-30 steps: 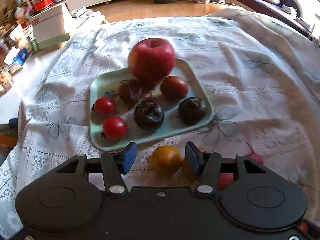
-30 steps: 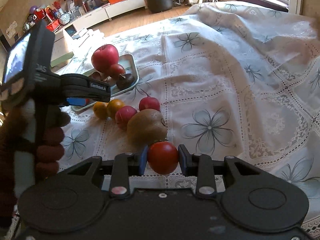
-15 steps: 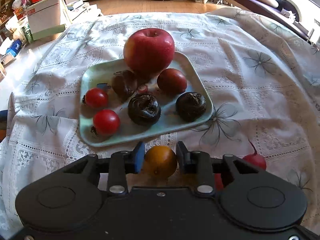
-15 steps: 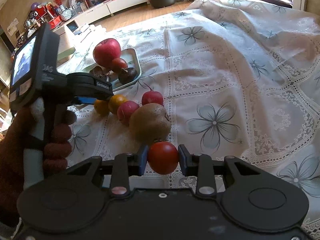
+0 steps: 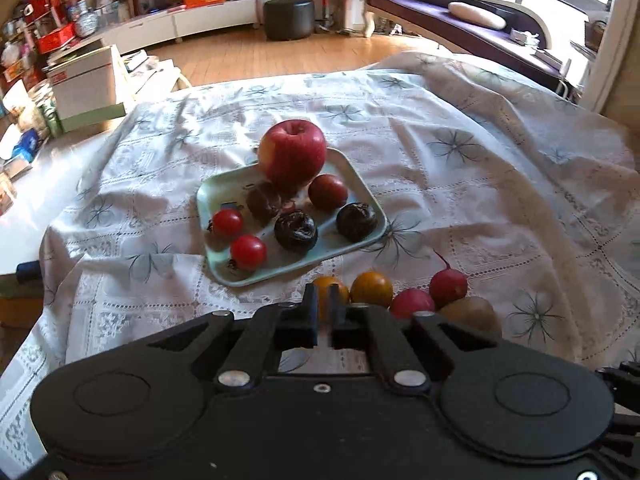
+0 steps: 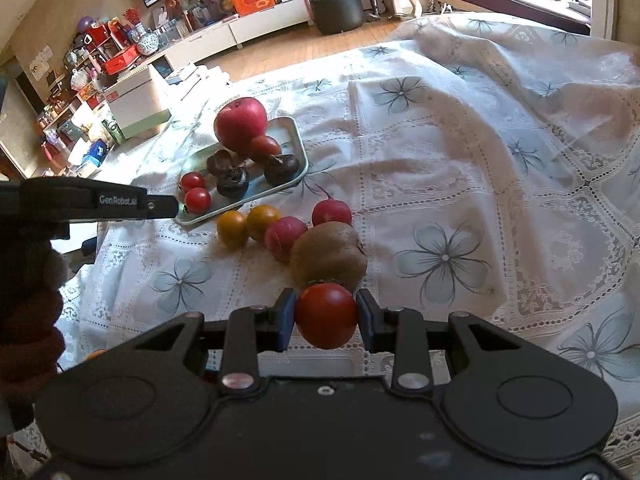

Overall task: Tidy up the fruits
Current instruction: 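Grasp a small yellow tomato with the left tool while the right tool holds the red tomato, then carry the yellow and red tomatoes into the gold tray and open both tools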

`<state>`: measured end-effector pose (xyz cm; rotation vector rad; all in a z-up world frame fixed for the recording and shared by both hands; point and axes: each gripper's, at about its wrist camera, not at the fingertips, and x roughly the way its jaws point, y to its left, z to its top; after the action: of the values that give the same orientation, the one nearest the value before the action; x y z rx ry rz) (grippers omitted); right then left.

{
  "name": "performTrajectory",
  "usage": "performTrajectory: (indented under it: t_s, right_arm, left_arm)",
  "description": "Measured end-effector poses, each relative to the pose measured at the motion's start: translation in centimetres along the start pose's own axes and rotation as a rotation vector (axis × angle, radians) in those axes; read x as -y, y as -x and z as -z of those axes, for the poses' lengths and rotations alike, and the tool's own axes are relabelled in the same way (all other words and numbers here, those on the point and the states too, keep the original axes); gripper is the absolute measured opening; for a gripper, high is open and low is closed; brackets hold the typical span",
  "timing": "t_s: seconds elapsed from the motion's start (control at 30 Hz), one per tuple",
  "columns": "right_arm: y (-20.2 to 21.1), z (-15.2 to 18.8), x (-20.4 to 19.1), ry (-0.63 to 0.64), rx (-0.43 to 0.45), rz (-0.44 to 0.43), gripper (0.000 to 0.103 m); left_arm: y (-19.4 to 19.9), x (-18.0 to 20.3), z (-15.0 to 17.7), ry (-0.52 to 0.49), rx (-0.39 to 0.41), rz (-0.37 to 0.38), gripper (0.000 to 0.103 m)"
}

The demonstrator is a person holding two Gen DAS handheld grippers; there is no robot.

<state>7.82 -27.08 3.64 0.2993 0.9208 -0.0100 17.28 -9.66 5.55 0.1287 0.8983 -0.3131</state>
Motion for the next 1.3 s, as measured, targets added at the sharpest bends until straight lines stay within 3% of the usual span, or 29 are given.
performTrajectory:
  t_s: [0.07,0.13,0.37,0.7,0.93,1.13,1.3]
  right_arm:
    - [-0.1,0.1,-0.1,0.005,0.001,-0.001,0.034]
    - [-0.2,0.2,-0.2,0.013,-0.001,0.005,0.034]
    - [-0.4,0.2,0.4,-0.008,-0.011,0.004,0.035]
    - [-0.9,0.2,0.2,-0.002,-0.022,0.004,0.035]
    - [-1.3,0.2,0.5,-0.012,-0.037,-0.002,0.035]
    - [-0.8,0.3,0.3,-0.001,-0.021,-0.006,0.035]
    - [0.9,0.6,-0.2,-0.010,0.002,-0.046,0.035]
  left_arm:
    - [-1.2,0.0,-0.2,0.007,-0.010,-0.017,0.037]
    - [-2.7,-0.2,-0.3,0.030,-0.032,-0.037,0.045]
    - [-7.0,-0.6,0.2,0.108,-0.093,-0.031,0.046]
    - [-8.7,0.5,-0.5,0.081,-0.076,-0.043,0.045]
    - [-10.3,0.1,0.1,0.089,-0.117,-0.031,0.047]
    - [-8.2,0.1,0.5,0.063,-0.088,-0.039,0.045]
    - [-2.0,0.0,0.9,0.022,-0.016,-0.018,0.045]
